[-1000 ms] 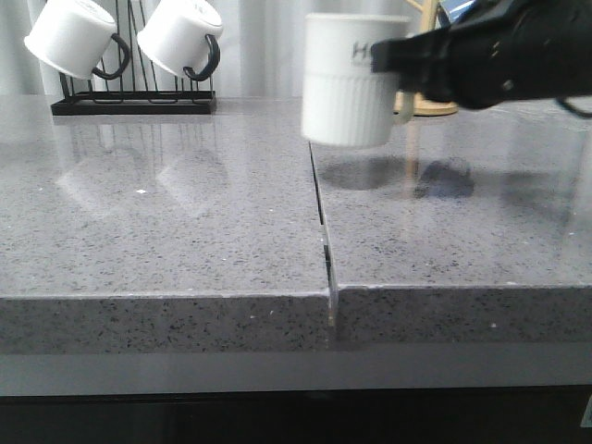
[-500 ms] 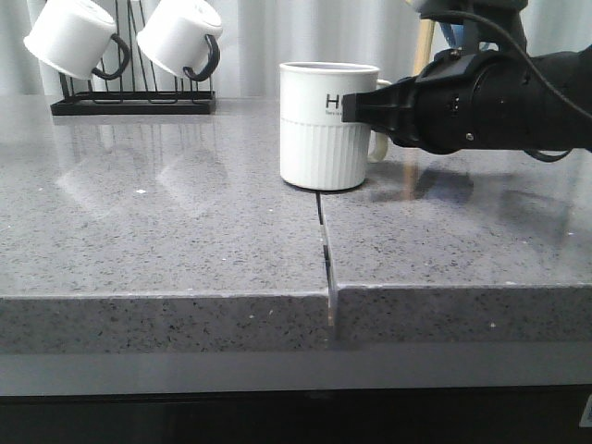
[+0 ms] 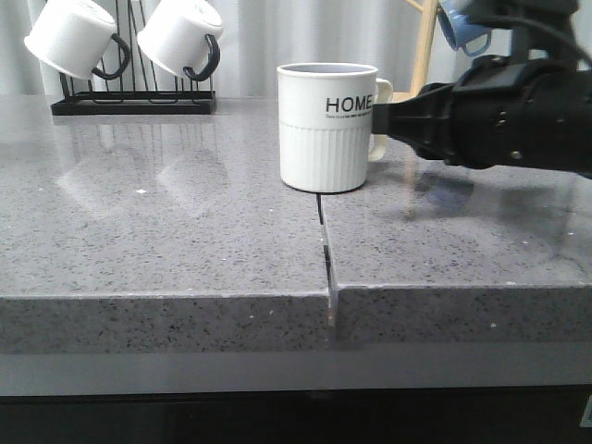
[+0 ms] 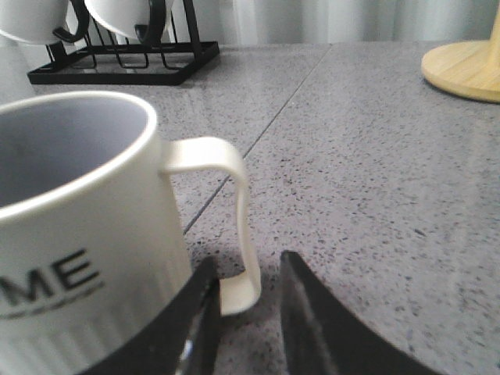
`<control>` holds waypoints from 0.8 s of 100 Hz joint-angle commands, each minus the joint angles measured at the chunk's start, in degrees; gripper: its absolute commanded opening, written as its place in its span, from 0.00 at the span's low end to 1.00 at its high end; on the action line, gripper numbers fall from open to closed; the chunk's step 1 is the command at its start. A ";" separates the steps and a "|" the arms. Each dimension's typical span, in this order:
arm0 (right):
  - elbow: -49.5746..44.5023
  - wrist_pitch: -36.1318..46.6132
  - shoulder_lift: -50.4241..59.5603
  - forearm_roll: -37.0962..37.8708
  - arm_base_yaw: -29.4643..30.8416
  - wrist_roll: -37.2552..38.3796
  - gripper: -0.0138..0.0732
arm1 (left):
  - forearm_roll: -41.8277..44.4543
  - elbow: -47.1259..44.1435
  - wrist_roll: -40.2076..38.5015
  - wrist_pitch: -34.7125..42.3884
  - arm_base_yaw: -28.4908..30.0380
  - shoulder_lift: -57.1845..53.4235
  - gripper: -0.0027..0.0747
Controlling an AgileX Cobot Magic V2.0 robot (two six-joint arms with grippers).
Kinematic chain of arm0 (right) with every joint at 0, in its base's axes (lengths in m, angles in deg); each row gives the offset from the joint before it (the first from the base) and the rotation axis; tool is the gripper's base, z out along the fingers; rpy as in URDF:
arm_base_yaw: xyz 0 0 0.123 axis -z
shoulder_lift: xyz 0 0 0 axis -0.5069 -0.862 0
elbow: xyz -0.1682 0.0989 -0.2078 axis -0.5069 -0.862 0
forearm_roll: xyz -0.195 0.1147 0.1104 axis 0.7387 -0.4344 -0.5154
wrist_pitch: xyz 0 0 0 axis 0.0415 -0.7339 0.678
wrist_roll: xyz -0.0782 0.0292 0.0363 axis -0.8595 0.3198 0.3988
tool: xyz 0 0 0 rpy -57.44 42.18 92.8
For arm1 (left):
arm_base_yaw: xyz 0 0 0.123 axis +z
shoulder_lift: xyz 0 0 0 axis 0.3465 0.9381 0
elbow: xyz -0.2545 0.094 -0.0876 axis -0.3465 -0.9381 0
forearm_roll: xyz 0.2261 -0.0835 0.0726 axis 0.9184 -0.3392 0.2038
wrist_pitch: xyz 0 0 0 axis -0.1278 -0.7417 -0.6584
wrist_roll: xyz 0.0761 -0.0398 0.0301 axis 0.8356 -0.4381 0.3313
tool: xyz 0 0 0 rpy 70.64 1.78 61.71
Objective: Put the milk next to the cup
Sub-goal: 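Open the right gripper and withdraw it from the mug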
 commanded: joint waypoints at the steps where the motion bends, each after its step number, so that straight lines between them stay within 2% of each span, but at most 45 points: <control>1: -1.79 5.42 5.62 -0.10 0.11 -0.38 0.41 | -0.30 -2.37 -0.54 4.26 -0.26 -1.75 0.01; 28: -12.53 3.67 20.65 -0.10 0.11 -0.38 0.40 | -0.30 -2.37 -0.54 4.26 -0.26 -1.75 0.01; 48: -19.27 -6.17 35.28 -0.10 0.11 -0.38 0.39 | -0.30 -2.37 -0.54 4.26 -0.26 -1.75 0.01; 67: -19.72 -23.42 50.95 -0.10 0.11 -0.38 0.16 | 0.00 -2.37 -0.54 4.26 -0.26 -1.75 0.01; 80: -19.72 -33.55 61.96 -0.10 0.11 -0.38 0.09 | -0.30 -2.37 -0.54 5.23 -0.26 -1.75 0.01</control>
